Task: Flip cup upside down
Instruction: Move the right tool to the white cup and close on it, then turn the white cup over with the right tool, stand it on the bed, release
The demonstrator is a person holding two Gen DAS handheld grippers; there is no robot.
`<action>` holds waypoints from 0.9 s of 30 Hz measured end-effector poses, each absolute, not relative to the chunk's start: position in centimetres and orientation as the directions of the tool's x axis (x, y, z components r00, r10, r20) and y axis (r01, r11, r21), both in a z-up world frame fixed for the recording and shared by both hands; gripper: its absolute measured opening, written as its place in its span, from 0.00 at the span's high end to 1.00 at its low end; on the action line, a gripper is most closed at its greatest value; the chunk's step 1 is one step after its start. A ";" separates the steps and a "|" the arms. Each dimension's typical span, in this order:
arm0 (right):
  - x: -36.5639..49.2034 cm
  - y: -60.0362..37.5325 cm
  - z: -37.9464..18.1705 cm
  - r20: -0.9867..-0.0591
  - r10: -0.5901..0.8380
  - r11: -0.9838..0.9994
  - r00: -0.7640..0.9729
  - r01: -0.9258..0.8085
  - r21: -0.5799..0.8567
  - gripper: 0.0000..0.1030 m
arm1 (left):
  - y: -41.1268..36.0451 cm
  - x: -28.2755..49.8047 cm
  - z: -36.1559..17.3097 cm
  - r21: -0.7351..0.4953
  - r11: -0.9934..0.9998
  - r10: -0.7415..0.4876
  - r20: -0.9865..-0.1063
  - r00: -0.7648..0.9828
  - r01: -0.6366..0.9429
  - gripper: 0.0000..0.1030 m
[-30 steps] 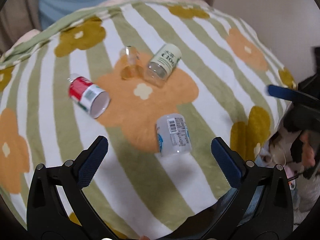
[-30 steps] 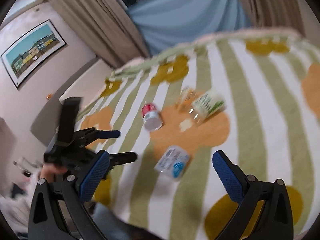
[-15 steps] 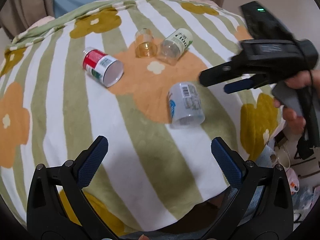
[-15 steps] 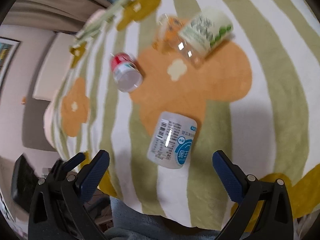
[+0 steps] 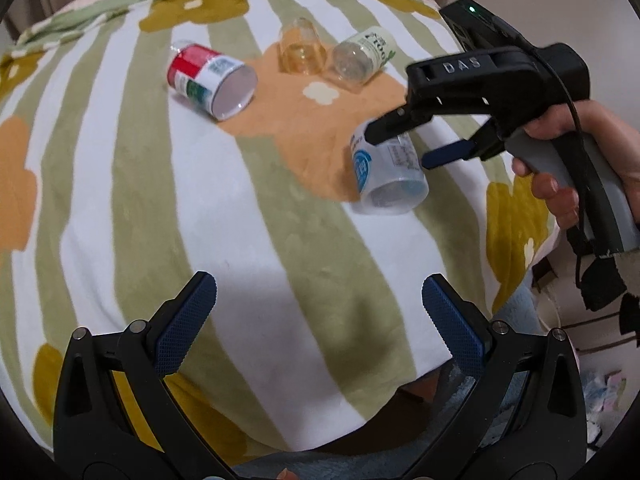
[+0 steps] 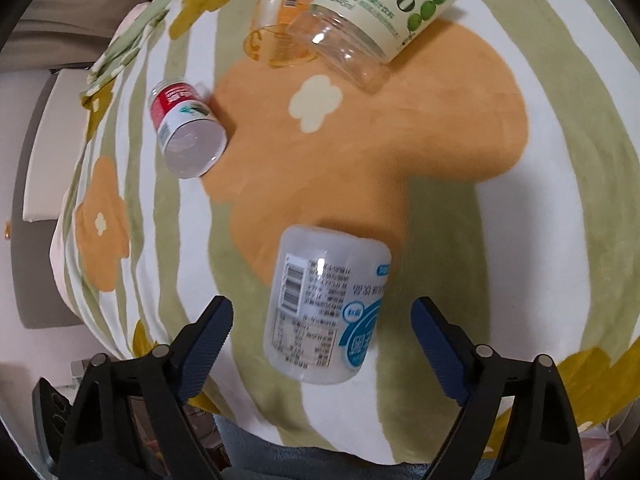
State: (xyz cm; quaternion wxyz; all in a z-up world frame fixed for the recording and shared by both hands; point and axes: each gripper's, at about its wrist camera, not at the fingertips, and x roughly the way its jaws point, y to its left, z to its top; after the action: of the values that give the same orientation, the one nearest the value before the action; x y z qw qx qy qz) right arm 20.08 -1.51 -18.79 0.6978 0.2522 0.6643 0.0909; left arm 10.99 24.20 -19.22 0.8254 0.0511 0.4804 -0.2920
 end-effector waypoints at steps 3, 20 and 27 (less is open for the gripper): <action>20.4 -1.7 -19.3 -0.888 0.449 0.859 0.101 0.225 0.460 0.17 | 24.1 10.8 -19.7 -0.201 0.814 -0.439 -0.827 0.351 0.545 0.01; 21.4 -0.9 -17.9 -0.863 0.449 0.863 0.232 0.136 0.486 0.42 | 25.8 10.5 -21.0 -0.247 0.815 -0.454 -0.834 0.314 0.525 0.01; 16.9 1.7 -14.9 -0.748 0.288 0.956 0.598 -0.139 0.257 0.42 | 26.9 10.0 -21.7 -0.244 0.842 -0.434 -0.837 0.333 0.481 0.01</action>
State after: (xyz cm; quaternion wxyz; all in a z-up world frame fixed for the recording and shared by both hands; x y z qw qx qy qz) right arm 16.91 1.72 -14.88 0.8898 0.0860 0.4318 0.1199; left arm 10.00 26.94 -21.69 0.8162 0.0235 0.5048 -0.2801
